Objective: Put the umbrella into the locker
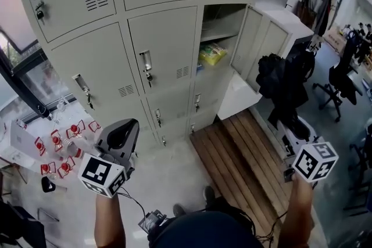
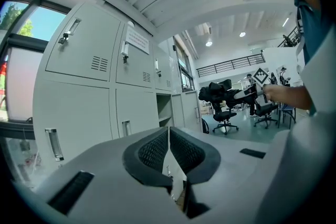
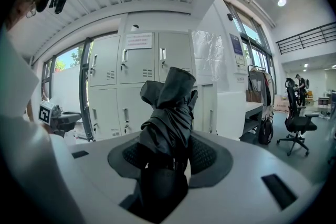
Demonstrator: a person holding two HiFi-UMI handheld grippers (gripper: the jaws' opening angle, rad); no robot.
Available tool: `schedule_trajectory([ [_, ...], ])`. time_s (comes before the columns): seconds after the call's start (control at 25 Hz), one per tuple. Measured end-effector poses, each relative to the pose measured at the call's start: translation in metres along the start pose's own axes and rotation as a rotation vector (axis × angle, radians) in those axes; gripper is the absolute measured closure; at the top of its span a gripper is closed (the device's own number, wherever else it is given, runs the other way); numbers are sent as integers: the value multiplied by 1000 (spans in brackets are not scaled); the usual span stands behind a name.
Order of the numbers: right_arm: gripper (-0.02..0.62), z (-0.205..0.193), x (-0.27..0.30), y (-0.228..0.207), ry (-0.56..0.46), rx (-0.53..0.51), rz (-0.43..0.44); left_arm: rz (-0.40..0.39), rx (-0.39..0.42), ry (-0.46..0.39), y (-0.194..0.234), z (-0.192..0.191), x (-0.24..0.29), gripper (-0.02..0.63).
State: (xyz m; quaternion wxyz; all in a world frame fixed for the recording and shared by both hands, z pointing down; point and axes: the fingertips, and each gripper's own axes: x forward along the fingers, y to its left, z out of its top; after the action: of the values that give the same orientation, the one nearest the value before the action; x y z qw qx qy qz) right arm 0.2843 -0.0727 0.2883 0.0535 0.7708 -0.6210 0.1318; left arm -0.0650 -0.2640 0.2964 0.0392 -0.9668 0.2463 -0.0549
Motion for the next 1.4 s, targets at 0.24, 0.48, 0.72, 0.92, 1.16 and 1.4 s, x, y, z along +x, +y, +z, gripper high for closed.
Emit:
schedule_trajectory([
  [0.24,391,7,56,-10,1,-9,56,65,-4,25,21,-10,19,578],
  [0.48,391,19,115,-22,23,-13,121,129,-10,53,35,-8,37,578],
  [0.72,391,27,170,-34,40,-19,153,177,-31,80,52,-20,53,578],
  [0.92,391,29,207,-41,55,-27,165,201,-45,102,62,-30,65,578],
  [1.16,391,37,246,-44,69,-41,183,216,-55,124,72,-39,77,578],
  [1.4,391,50,288,-48,75,-59,198,241,-67,145,80,-43,87,578],
])
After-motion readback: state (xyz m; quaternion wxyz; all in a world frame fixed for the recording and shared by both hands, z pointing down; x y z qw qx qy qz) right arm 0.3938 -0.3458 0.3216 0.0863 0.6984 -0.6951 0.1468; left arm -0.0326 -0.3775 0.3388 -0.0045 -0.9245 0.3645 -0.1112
